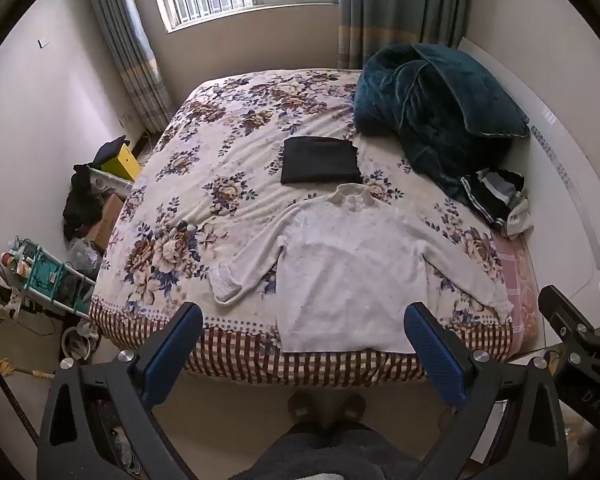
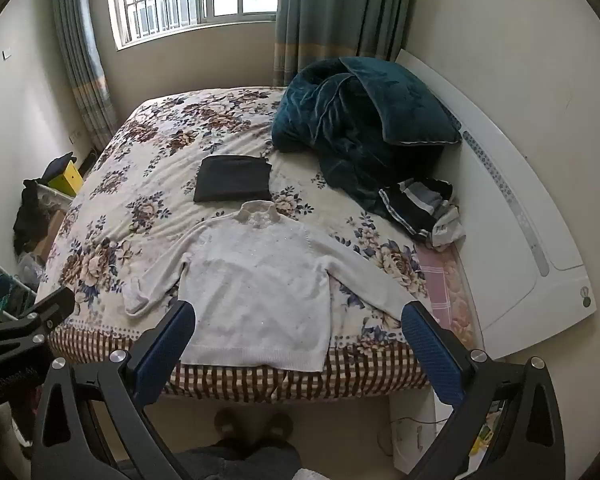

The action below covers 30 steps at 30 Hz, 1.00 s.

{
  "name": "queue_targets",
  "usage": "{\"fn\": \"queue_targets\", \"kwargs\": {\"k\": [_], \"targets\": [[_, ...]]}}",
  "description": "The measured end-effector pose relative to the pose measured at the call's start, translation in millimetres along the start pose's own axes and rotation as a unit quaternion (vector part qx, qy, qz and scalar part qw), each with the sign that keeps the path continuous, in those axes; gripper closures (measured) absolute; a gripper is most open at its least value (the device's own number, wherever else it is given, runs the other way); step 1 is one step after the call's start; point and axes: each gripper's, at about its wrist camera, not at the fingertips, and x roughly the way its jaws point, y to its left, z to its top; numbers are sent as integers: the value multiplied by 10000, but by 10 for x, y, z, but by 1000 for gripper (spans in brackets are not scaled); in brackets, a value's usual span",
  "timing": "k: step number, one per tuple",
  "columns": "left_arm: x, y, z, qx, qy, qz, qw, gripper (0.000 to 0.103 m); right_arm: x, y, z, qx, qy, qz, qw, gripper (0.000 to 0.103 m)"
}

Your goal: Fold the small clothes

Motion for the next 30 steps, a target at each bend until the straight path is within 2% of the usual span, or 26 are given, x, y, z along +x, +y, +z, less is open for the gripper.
{"fn": "queue_targets", "kwargs": {"k": [13, 30], "targets": [[-59, 51, -9, -34, -91, 24, 10000, 0, 53, 111, -103, -55, -5, 69, 10000, 0], [-57, 55, 59, -62, -109, 2, 9999, 0, 32, 43, 3, -43, 36, 53, 10000, 0]]}}
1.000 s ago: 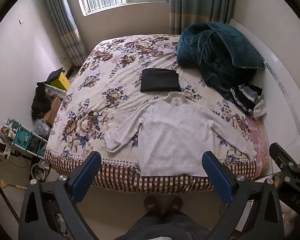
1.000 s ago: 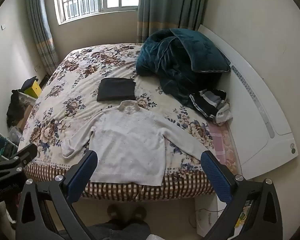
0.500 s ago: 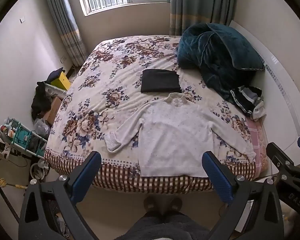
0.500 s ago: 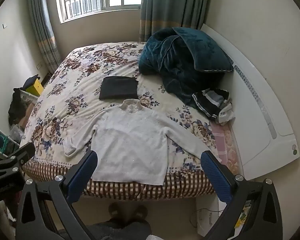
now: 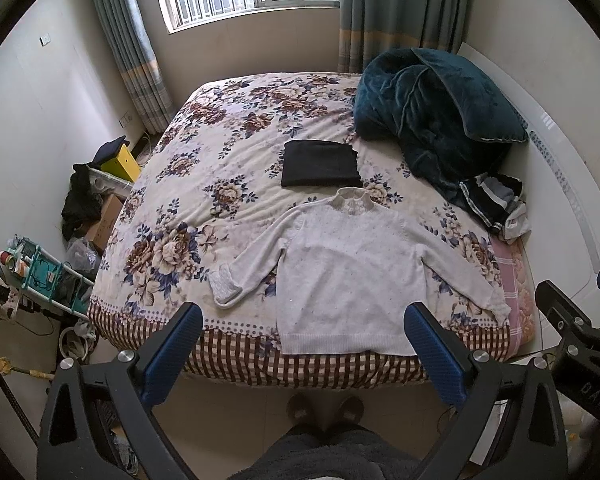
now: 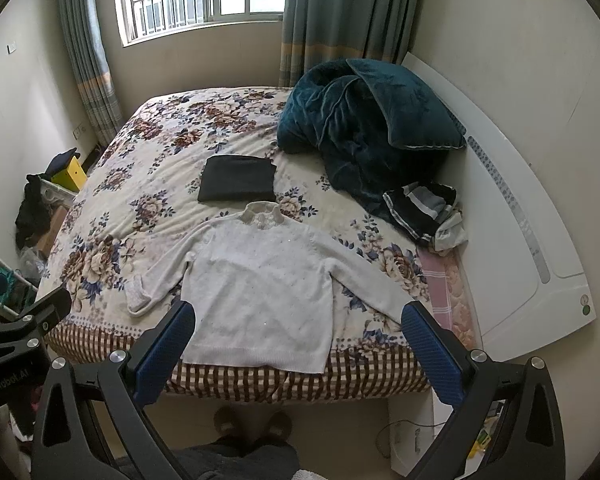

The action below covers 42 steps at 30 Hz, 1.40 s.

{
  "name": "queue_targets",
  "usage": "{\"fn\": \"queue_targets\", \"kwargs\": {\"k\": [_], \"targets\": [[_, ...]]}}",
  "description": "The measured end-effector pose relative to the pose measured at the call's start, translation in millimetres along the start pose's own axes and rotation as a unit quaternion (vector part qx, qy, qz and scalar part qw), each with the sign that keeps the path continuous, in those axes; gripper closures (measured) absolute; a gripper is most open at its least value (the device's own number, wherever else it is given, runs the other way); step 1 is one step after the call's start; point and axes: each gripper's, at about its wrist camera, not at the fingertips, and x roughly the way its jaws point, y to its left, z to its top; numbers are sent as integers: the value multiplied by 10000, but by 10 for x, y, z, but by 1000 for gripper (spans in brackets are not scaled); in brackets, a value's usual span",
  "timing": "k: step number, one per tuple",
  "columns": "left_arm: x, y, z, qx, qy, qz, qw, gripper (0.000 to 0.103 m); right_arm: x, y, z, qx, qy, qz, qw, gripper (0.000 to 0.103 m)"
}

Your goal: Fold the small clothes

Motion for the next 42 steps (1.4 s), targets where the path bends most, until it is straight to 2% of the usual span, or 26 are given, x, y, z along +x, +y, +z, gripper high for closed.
{"fn": "queue_targets", "kwargs": {"k": [23, 42], "targets": [[-43, -8, 53, -26, -48, -30, 10000, 0, -78, 20, 166, -11, 2, 64, 10000, 0], [-98, -11, 41, -81, -89, -39, 9999, 0, -157, 24, 108, -50, -6, 92, 9999, 0]]}}
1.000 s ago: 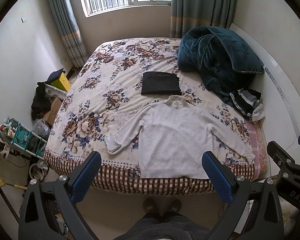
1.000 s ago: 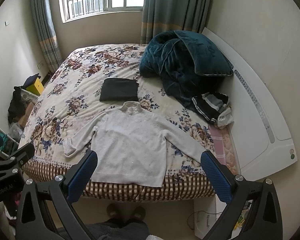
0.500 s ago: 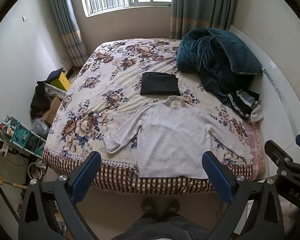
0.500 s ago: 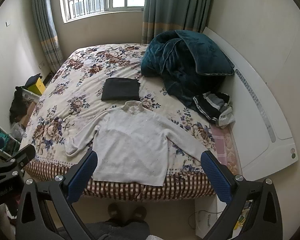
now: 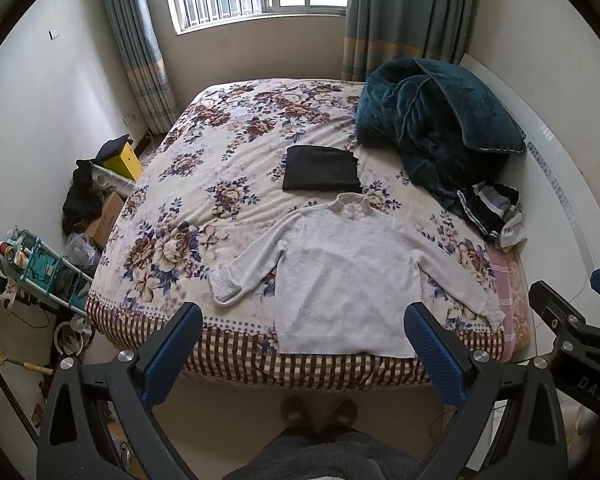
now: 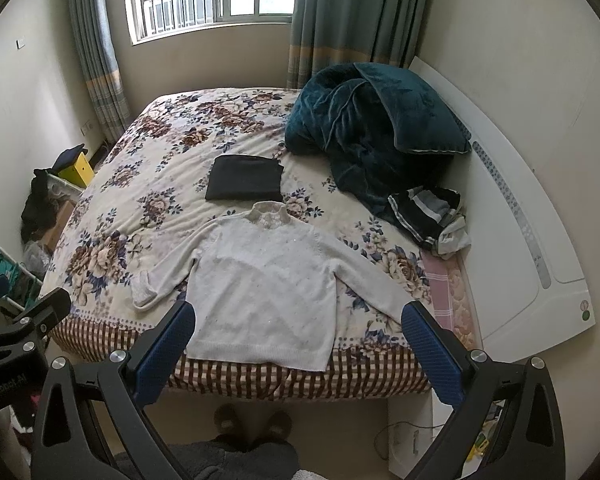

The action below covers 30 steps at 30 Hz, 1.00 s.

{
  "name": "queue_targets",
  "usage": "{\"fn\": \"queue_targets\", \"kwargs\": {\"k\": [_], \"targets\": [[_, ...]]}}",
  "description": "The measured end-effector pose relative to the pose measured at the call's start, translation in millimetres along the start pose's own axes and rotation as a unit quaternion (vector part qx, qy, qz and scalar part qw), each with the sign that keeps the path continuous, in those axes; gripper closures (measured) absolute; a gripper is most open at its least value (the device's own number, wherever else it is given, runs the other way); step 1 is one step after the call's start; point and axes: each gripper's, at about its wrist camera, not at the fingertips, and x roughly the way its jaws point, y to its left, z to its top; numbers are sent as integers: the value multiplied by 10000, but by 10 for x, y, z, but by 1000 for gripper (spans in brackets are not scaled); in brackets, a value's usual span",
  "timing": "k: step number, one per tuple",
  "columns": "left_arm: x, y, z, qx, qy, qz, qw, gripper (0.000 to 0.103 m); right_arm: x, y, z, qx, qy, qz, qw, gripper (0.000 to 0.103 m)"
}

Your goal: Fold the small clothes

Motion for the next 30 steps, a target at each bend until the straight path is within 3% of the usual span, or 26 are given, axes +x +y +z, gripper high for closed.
{"fn": "queue_targets", "kwargs": {"k": [22, 26, 30], "targets": [[-113, -22, 12, 19, 21, -42, 10000, 0, -121, 60, -37, 15, 49, -43, 10000, 0], [-8, -38, 110, 97, 134, -115, 9998, 0, -62, 68, -27, 75, 154, -80, 9998, 0], [384, 68, 141, 184, 91, 52, 9998, 0, 194, 72, -2, 285, 315, -107, 9990, 0]]}}
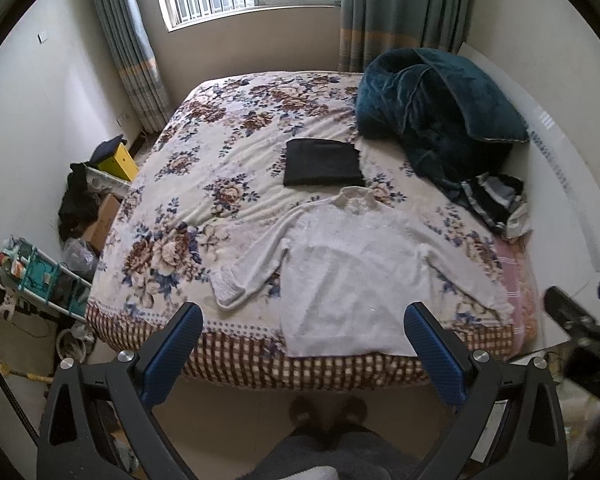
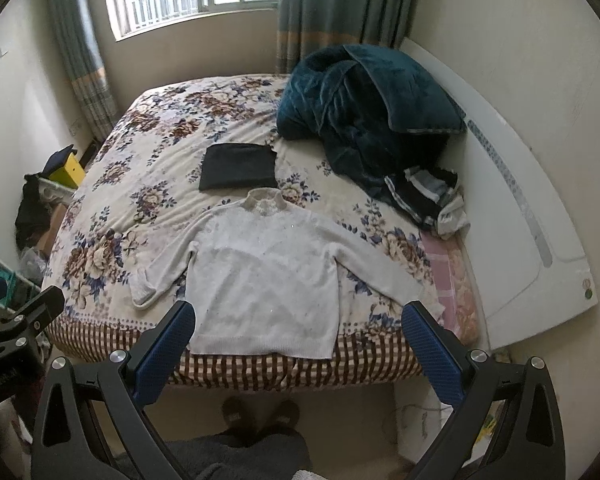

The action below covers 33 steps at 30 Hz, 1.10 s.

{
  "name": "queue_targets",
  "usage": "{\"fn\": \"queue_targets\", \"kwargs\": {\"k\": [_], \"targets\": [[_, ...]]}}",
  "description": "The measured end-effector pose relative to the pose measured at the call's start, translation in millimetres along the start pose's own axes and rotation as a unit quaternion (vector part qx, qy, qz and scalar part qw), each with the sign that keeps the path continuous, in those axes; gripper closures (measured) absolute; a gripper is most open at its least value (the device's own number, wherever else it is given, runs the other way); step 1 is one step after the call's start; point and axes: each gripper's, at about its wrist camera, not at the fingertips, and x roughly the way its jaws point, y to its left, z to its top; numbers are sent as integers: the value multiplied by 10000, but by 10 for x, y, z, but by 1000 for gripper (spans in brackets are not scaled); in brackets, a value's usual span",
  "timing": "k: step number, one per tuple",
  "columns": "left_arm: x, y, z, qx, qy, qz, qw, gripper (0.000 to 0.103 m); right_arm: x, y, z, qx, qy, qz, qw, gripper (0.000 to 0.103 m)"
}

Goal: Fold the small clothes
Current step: 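Grasp the sweater cuff with the right gripper and lift it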

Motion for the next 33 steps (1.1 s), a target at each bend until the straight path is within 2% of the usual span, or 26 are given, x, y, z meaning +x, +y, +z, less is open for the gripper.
{"fn": "queue_targets", "kwargs": {"k": [4, 8, 13, 15, 19, 22, 27, 30, 31, 33], "targets": [[579, -34, 109, 113, -16, 239, 9996, 0, 424, -179, 42, 448, 69, -205, 9988, 0], [1283, -166, 237, 165, 286, 301, 9990, 0, 1171, -589, 10, 1075, 305, -631, 9917, 0], [2163, -562, 360, 322, 592, 406, 9969, 0, 2279, -1461, -213, 2073, 644, -1434, 9656, 0], [2447, -689, 390, 248, 619, 480, 9966, 0, 2852, -1941, -368, 2495, 947, -1772, 9473, 0], [3159, -1036, 395, 212, 876, 766, 9930, 0, 3872, -2874, -741, 3305, 1400, -1814, 9156, 0], [3745, -1280, 320, 258, 1215, 893, 9882, 0, 4538, -3426, -1057, 3662, 1734, -1903, 8942, 0], [4693, -1661, 69, 816, 1431, 1076, 9804, 0, 5470, -4055, -1512, 4375, 1982, -1805, 8583, 2], [5208, -1757, -79, 916, 1848, 1042, 9729, 0, 5964, -4340, -1708, 4705, 2069, -1909, 8363, 11], [5329, -1799, -96, 920, 1947, 1056, 9708, 0, 6132, -4485, -1803, 4932, 2082, -1933, 8222, 17], [5632, -1842, -164, 882, 2193, 1023, 9663, 0, 6321, -4714, -1976, 5467, 1989, -1832, 7925, 17]]}}
